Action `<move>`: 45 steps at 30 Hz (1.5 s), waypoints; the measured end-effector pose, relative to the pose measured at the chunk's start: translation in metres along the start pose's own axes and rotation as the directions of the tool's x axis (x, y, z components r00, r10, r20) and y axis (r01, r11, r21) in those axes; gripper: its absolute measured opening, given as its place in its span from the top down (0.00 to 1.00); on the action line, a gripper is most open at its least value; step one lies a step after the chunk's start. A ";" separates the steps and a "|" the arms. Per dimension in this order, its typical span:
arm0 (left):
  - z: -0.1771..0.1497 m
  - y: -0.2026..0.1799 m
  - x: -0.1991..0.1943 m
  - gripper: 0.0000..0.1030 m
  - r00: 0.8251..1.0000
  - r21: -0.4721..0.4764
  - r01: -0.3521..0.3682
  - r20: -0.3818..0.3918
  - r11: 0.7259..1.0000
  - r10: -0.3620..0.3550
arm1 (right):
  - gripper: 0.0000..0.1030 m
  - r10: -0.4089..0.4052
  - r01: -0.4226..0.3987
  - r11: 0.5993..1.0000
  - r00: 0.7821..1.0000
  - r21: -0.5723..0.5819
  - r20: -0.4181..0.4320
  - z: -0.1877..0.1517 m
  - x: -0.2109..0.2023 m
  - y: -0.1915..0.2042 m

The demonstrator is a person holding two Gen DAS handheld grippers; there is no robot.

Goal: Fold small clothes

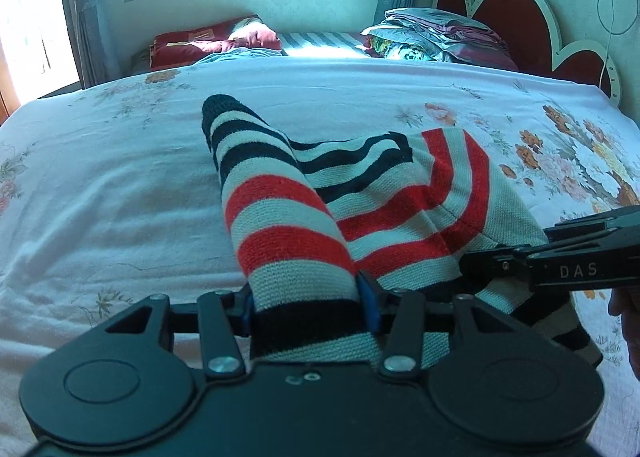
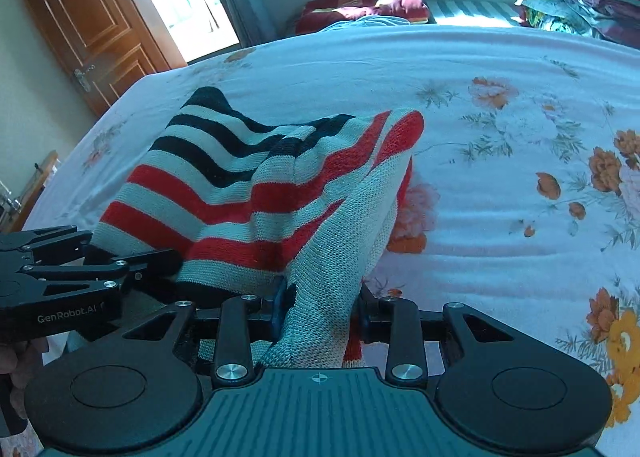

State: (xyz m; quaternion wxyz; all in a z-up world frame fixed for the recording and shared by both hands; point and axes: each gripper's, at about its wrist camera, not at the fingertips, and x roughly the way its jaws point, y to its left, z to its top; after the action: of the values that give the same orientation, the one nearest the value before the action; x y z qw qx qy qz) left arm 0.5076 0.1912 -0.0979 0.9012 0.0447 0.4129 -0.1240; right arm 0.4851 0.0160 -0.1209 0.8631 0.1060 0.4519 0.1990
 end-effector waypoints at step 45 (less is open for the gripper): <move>-0.074 -0.004 -0.063 0.73 0.997 0.054 0.056 0.052 0.997 -0.059 | 0.94 -0.117 0.137 0.910 0.990 -0.391 0.074 -0.070 -0.072 0.049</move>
State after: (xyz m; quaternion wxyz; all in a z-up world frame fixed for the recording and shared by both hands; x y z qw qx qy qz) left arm 0.4125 0.2125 -0.0987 0.9065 0.0531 0.3864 -0.1619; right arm 0.3790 0.0284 -0.0898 0.8887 -0.0953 0.3870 0.2268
